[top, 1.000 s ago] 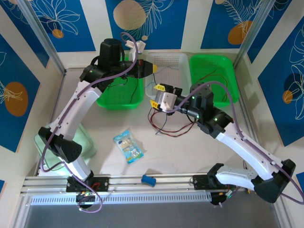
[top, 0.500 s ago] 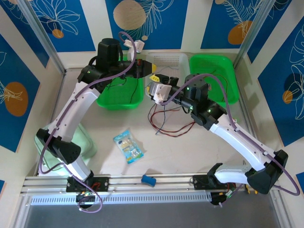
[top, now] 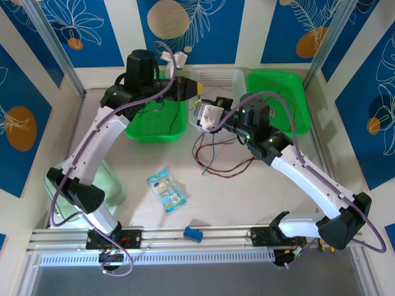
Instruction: Untangle the cables
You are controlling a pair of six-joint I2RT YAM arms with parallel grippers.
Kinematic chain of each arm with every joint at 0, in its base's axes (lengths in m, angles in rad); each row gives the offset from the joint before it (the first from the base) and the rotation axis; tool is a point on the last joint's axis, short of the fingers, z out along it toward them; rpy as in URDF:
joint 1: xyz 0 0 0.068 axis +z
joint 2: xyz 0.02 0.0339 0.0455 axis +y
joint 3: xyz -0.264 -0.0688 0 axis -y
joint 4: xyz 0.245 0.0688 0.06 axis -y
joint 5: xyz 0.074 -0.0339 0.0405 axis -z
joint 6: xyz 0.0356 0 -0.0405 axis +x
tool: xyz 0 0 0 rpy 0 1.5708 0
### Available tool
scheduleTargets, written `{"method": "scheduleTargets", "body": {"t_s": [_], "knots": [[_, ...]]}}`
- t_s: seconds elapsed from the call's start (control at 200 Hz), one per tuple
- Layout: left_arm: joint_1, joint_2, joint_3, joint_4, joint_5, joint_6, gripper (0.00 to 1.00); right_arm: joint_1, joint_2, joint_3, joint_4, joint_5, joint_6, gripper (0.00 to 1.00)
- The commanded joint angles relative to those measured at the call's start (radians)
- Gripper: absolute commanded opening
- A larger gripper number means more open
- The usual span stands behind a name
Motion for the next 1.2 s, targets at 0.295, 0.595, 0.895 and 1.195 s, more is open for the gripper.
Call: {"method": "scheduleTargets", "body": {"t_s": [0.295,0.595,0.895,1.195], "knots": [[0.001,-0.087,0.084,-0.010,-0.223,0.011,0.00,-0.102,-0.166,0.027,0.044,-0.098,0.272,0.00],[0.067,-0.173,0.044,-0.002,-0.365,0.053,0.00,-0.241,-0.266,0.035,0.110,-0.122,0.457,0.00],[0.194,-0.242,-0.056,-0.009,-0.403,0.079,0.00,-0.391,-0.313,0.044,0.141,-0.079,0.572,0.00],[0.274,-0.277,-0.166,0.018,-0.393,0.064,0.00,-0.481,-0.351,0.054,0.111,-0.085,0.605,0.00]]}}
